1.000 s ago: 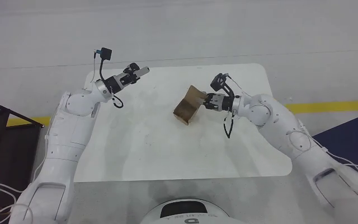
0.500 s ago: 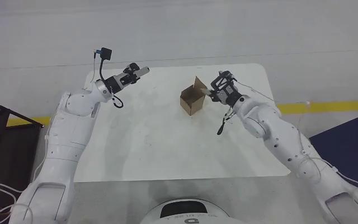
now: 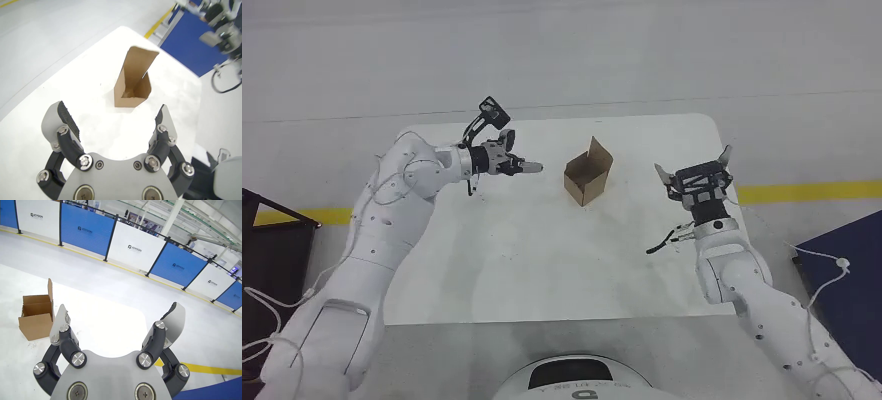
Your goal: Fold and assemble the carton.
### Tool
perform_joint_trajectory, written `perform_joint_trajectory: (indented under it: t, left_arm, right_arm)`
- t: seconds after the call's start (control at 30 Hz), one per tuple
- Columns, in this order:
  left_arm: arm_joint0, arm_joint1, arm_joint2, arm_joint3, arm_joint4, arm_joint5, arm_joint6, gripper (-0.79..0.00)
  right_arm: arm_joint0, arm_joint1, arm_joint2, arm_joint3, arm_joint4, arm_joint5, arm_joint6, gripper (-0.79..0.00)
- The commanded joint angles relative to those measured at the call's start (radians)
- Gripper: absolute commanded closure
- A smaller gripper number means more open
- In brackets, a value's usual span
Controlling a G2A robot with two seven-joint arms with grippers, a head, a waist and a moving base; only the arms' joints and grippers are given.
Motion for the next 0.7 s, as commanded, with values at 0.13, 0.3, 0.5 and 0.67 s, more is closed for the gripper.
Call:
perform_joint_trajectory:
  t: [0.13,0.3,0.5,0.67]
  left_arm:
    - [-0.078,-0.048,0.105,0.159,0.264,0.113,0.357,-0.785]
    - [-0.078,-0.048,0.105,0.159,0.264,0.113,0.357,-0.785]
    - [-0.076,-0.049,0.127,0.143,0.339,0.169,0.328,-0.785]
    - [-0.094,-0.099,0.24,0.127,0.498,0.354,0.388,-0.785]
  right_arm:
    - [-0.129,0.001,0.096,-0.068,0.013,0.024,-0.051,-0.785]
    - [-0.129,0.001,0.096,-0.068,0.013,0.024,-0.051,-0.785]
    - [-0.129,0.001,0.096,-0.068,0.013,0.024,-0.051,-0.785]
    - [-0.121,-0.005,0.101,-0.052,0.018,0.003,-0.04,-0.785]
